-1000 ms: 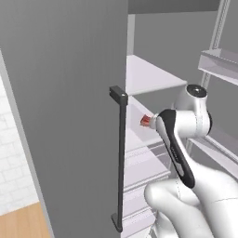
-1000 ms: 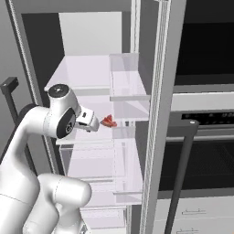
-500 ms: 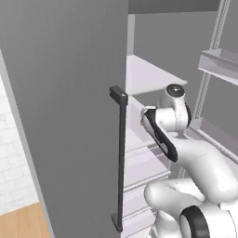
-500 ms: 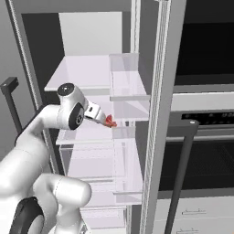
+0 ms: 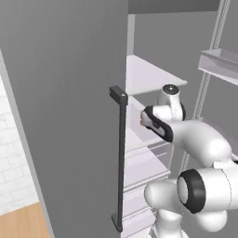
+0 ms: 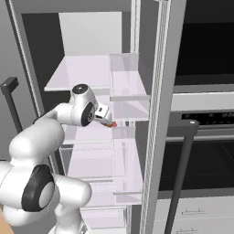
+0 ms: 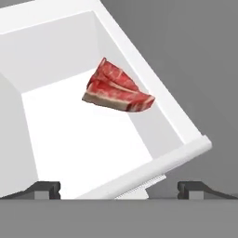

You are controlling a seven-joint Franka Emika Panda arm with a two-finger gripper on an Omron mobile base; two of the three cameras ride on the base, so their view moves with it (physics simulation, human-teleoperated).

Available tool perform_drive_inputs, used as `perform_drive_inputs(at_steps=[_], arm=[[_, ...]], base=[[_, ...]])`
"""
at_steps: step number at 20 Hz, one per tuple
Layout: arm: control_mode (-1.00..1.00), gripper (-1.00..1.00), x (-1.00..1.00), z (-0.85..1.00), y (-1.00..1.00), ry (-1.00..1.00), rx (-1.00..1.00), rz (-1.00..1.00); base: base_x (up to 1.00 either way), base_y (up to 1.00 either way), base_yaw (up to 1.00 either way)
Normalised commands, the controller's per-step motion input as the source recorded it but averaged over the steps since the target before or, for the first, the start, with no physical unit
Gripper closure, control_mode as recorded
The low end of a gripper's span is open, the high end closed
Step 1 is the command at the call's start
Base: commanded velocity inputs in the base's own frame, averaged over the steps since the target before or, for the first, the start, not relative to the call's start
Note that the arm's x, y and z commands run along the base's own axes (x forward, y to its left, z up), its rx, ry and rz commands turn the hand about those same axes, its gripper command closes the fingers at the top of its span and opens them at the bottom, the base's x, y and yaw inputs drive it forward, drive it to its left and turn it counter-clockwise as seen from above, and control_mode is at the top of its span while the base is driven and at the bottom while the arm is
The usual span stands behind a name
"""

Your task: Place one tomato and one steak in each tupperware on the nearby counter, to pack two identical lunches.

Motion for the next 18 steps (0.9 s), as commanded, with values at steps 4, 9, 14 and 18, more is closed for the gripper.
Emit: perform_drive_inputs(at_steps=[4,9,14,18], arm=[[-1.00,-1.00,0.43,-0.40,0.44,0.00,0.00,-0.01],[-1.00,-1.00,0.43,-0.17,0.06,0.00,0.00,-0.06],[-1.00,-1.00,0.40,-0.19,-0.04,0.00,0.00,-0.09],[-1.00,-1.00,0.08,-0.12,-0.12,0.02,0.01,-0.04]], base=[[0.00,0.00,0.00],[0.00,0.00,0.00],[0.00,0.00,0.00],[0.00,0.00,0.00]])
